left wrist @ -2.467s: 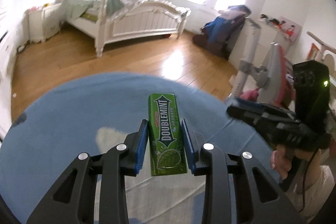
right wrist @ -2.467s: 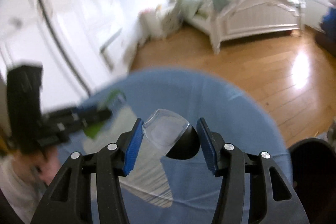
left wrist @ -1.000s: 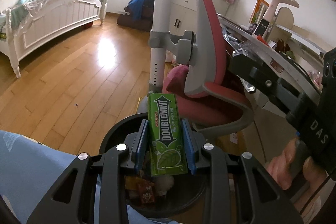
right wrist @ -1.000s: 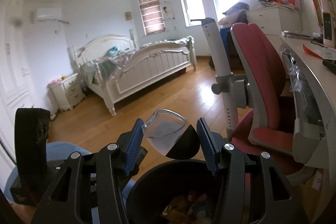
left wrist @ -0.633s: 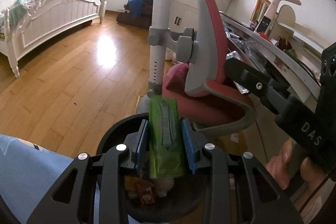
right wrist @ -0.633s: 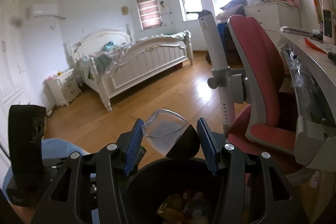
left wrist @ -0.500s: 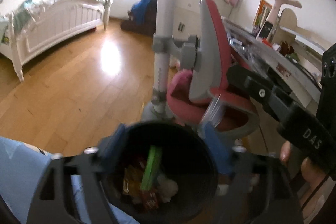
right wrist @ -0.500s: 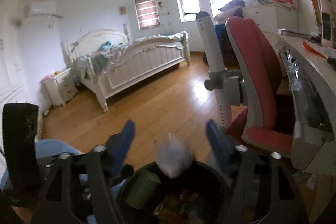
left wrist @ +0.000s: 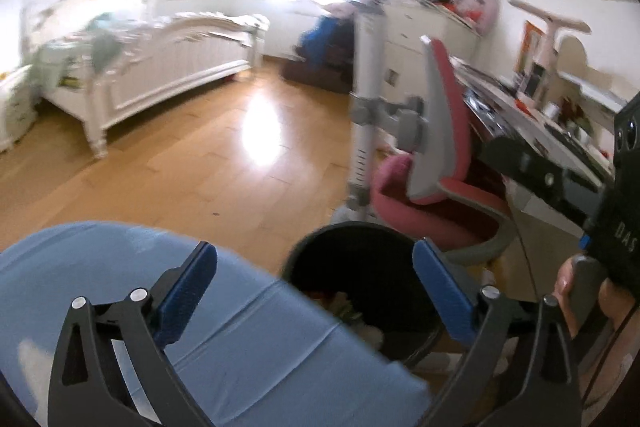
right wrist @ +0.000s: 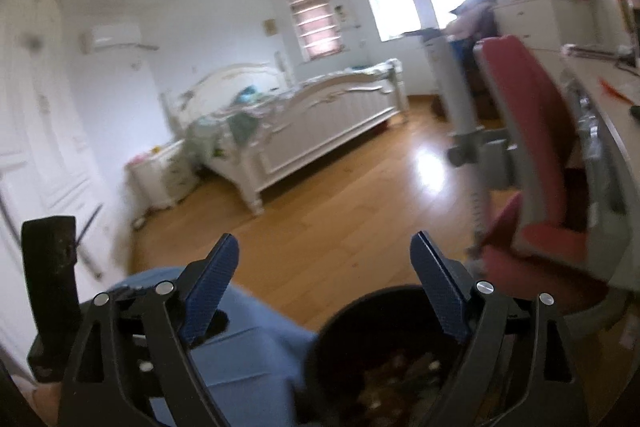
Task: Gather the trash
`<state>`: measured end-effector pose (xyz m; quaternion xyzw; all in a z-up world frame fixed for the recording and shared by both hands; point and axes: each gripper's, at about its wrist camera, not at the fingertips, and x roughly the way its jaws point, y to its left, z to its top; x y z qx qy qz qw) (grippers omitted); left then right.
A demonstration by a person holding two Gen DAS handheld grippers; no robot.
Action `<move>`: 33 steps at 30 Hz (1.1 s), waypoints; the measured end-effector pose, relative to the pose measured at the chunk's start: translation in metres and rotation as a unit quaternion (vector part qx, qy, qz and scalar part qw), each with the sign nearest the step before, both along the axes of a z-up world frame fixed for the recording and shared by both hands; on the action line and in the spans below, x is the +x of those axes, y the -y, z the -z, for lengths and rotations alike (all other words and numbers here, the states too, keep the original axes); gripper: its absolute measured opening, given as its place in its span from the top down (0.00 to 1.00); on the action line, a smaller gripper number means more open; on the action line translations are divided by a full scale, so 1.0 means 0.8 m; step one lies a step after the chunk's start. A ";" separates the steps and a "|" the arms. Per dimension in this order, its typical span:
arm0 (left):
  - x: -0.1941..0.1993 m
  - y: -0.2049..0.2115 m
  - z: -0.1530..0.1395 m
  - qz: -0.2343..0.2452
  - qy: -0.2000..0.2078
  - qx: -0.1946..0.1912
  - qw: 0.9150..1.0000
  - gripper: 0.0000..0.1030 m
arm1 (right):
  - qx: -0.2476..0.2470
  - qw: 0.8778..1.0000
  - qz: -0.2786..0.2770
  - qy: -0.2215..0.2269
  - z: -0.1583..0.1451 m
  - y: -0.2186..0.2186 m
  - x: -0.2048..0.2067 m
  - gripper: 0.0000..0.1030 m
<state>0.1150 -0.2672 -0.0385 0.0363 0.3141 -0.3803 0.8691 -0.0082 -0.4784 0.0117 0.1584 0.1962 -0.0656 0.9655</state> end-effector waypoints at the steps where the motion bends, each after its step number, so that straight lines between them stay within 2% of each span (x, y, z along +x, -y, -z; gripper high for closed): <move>1: -0.004 -0.022 -0.003 -0.021 0.003 0.000 1.000 0.05 | 0.002 1.000 -0.013 -0.001 -0.002 -0.012 0.000 0.16; 4: -0.013 -0.083 -0.008 -0.090 0.002 0.007 0.996 0.05 | 0.022 0.997 -0.076 -0.007 -0.008 -0.061 0.005 0.16; 7: -0.027 -0.147 -0.013 -0.158 0.009 0.005 0.987 0.05 | 0.026 0.991 -0.133 -0.012 -0.013 -0.119 0.008 0.15; 10: -0.045 -0.218 -0.016 -0.228 0.021 0.002 0.973 0.05 | 0.010 0.982 -0.188 -0.016 -0.018 -0.184 0.010 0.14; 13: -0.062 -0.284 -0.013 -0.304 0.026 -0.001 0.952 0.05 | -0.010 0.969 -0.247 -0.012 -0.027 -0.253 0.004 0.14; 15: -0.072 -0.317 -0.008 -0.336 0.033 -0.001 0.941 0.05 | -0.007 0.956 -0.295 0.003 -0.042 -0.297 -0.009 0.14; 17: -0.082 -0.343 -0.003 -0.362 0.041 0.007 0.931 0.05 | 0.027 0.935 -0.354 0.019 -0.060 -0.335 -0.024 0.14; 18: -0.086 -0.352 -0.001 -0.366 0.043 0.009 0.930 0.05 | 0.042 0.924 -0.379 0.031 -0.072 -0.351 -0.033 0.13; 19: -0.088 -0.359 0.001 -0.369 0.044 0.008 0.929 0.05 | 0.046 0.917 -0.394 0.043 -0.081 -0.361 -0.039 0.07; 20: -0.091 -0.368 0.003 -0.373 0.043 0.005 0.927 0.05 | 0.041 0.912 -0.403 0.065 -0.093 -0.375 -0.050 0.05; 22: -0.093 -0.379 0.006 -0.382 0.042 0.004 0.923 0.05 | 0.016 0.915 -0.391 0.094 -0.107 -0.390 -0.059 0.05; 25: -0.095 -0.392 0.011 -0.396 0.041 -0.002 0.917 0.05 | -0.027 0.937 -0.338 0.081 -0.095 -0.403 -0.046 0.05; 29: -0.104 -0.402 0.018 -0.397 0.045 -0.017 0.916 0.05 | -0.060 0.965 -0.256 0.021 -0.036 -0.388 -0.016 0.05; 33: -0.112 -0.401 0.026 -0.389 0.050 -0.014 0.920 0.05 | -0.105 0.975 -0.195 0.009 0.014 -0.369 -0.011 0.05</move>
